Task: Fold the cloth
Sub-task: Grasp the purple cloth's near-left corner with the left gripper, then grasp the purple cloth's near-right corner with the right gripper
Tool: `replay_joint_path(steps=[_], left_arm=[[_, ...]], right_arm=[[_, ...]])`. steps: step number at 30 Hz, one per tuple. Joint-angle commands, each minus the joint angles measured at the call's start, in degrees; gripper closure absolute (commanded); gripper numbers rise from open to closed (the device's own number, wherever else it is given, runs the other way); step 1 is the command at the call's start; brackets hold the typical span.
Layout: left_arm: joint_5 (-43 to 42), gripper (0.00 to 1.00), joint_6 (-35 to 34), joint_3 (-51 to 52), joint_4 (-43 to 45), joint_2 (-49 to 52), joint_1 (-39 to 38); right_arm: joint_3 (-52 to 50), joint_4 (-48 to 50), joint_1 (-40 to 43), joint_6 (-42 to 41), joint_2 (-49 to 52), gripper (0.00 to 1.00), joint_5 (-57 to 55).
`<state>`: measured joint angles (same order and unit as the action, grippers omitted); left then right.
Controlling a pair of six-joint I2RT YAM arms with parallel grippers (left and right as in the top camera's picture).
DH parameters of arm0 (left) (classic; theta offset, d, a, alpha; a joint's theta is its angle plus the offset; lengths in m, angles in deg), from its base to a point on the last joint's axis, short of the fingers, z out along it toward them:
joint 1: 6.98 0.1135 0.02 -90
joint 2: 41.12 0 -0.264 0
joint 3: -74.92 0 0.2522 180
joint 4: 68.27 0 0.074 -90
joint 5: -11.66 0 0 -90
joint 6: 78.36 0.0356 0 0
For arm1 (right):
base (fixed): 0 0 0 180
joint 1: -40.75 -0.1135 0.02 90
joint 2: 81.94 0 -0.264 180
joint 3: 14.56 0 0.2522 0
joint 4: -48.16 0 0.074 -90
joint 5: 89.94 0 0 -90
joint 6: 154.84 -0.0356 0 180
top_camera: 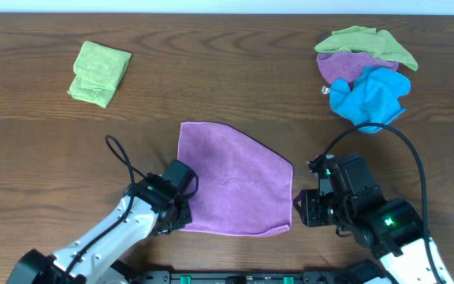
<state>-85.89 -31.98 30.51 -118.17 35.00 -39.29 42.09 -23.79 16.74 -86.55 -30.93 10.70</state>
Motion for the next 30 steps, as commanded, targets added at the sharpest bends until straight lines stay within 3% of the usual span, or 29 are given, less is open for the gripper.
replay_joint_path(steps=[1,10,20,30], left_arm=[[-0.4,0.94,-0.4,0.5,0.0,2.5,-0.1],[-0.4,0.94,-0.4,0.5,0.7,2.5,0.1],[-0.5,0.94,-0.4,0.5,0.7,2.5,0.1],[-1.1,0.94,-0.3,0.5,0.9,2.5,0.1]], right_arm=[[-0.3,0.1,-0.5,-0.5,0.0,0.61,-0.3],[-8.1,0.7,-0.5,-2.1,0.0,0.64,0.5],[-14.6,12.2,-8.1,-3.1,1.2,0.65,2.8],[-14.6,19.0,-10.2,-6.5,15.8,0.65,1.2]])
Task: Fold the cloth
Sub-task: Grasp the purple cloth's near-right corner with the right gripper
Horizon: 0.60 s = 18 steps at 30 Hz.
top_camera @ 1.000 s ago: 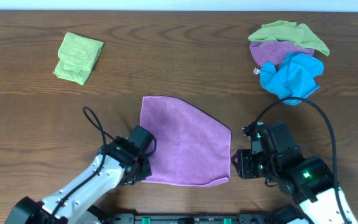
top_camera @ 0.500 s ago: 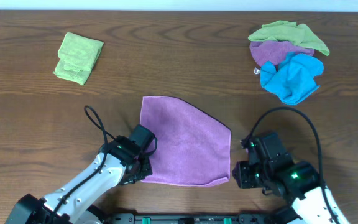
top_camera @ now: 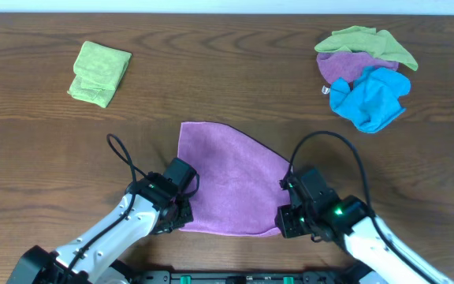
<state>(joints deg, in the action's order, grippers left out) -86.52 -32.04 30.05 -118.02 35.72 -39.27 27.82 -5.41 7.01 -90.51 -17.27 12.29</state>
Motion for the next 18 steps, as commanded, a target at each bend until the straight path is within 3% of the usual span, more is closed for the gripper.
replay_joint_path(steps=[1,18], left_arm=[[-0.4,0.94,-0.3,1.0,0.7,1.8,0.1],[-0.4,0.94,-0.3,1.0,1.0,1.8,0.1]], right_arm=[[-0.1,0.7,-0.5,-2.6,2.8,0.65,-0.4],[0.0,-0.3,-0.5,-5.6,3.1,0.67,6.4]])
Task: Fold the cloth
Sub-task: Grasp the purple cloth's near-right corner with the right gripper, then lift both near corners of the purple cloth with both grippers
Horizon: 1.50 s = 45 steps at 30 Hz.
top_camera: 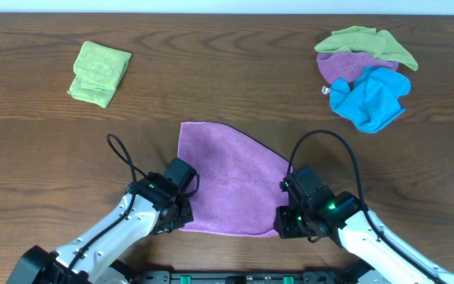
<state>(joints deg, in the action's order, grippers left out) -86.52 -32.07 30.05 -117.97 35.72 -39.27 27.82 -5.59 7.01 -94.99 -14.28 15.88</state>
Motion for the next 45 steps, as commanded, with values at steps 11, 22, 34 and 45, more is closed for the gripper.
replay_joint_path(steps=[11,22,34,45], left_arm=[[-0.4,0.94,-0.2,1.0,0.9,1.8,0.1],[-0.4,0.94,-0.3,1.0,1.0,1.8,0.1],[-0.9,0.94,-0.2,1.0,1.8,1.8,0.1],[-1.8,0.94,-0.2,1.0,1.8,1.8,0.1]], right_arm=[[0.0,-4.1,-0.4,-11.6,0.1,0.68,2.0],[0.0,-9.5,-0.4,-20.7,0.1,0.70,-0.2],[0.0,-8.3,-0.4,-26.4,0.3,0.66,-0.8],[-0.2,-2.4,-0.4,-28.1,6.1,0.80,2.6]])
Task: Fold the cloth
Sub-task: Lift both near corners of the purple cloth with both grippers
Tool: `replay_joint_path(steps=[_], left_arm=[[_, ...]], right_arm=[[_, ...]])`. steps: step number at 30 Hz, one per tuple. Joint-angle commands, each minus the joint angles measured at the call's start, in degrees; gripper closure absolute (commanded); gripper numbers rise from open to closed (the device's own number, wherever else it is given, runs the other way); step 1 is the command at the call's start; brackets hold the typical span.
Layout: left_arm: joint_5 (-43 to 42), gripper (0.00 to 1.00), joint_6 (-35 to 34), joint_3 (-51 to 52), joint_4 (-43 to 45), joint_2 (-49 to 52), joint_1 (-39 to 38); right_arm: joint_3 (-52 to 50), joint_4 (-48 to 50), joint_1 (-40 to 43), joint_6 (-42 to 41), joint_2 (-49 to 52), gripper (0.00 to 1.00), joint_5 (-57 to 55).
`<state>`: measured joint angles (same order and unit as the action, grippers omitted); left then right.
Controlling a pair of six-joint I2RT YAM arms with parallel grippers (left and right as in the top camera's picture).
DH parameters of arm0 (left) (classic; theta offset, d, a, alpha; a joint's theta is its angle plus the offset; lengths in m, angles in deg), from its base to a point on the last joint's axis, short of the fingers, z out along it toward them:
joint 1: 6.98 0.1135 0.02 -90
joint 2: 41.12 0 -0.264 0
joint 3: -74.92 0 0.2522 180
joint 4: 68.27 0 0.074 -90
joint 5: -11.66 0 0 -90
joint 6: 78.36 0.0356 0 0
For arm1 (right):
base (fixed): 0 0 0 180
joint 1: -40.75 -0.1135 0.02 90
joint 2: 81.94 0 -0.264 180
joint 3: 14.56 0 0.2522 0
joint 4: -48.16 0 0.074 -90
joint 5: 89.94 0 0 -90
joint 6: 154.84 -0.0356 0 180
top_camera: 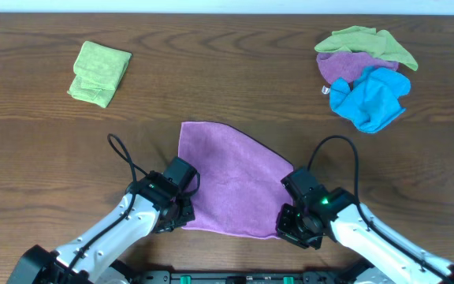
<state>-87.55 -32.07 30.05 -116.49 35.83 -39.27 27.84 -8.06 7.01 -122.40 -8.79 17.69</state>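
Observation:
A purple cloth (231,181) lies spread flat on the table's near middle, its far left corner pointed and its right side slanting. My left gripper (181,214) rests at the cloth's near left corner, fingers hidden under the wrist. My right gripper (284,227) sits at the near right corner, its tip over the cloth's edge. Neither gripper's jaws show from above.
A folded green cloth (99,72) lies at the far left. At the far right is a heap of green (365,41), purple (345,67) and blue cloths (369,99). The brown table (227,95) runs wide; the near edge lies just behind both arms.
My right gripper has shifted slightly right and nearer, still at the cloth's near right corner. The left gripper and the cloth look unchanged.
At first my left gripper was at the near left corner and the right gripper stood just off the cloth's right edge. Then the right gripper was at the near right corner, where it has stayed with small shifts. The cloth still lies flat.

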Motion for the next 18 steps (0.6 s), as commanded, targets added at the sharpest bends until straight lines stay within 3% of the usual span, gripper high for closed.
replay_joint_path(steps=[1,3,11,18], left_arm=[[-0.8,0.94,-0.2,1.0,0.3,1.7,0.1],[-0.8,0.94,-0.2,1.0,0.4,1.7,0.1],[-2.2,0.94,0.0,-0.6,-0.7,1.3,0.1],[0.0,0.94,2.4,-13.9,-13.2,-5.5,0.1]], right_arm=[[-0.2,0.2,-0.4,-0.7,0.7,0.85,0.8],[-0.2,0.6,-0.4,-0.7,0.6,0.98,0.8],[4.2,-0.2,-0.4,2.5,0.5,0.99,0.8],[20.9,-12.6,-0.4,10.4,0.5,0.99,-6.1]])
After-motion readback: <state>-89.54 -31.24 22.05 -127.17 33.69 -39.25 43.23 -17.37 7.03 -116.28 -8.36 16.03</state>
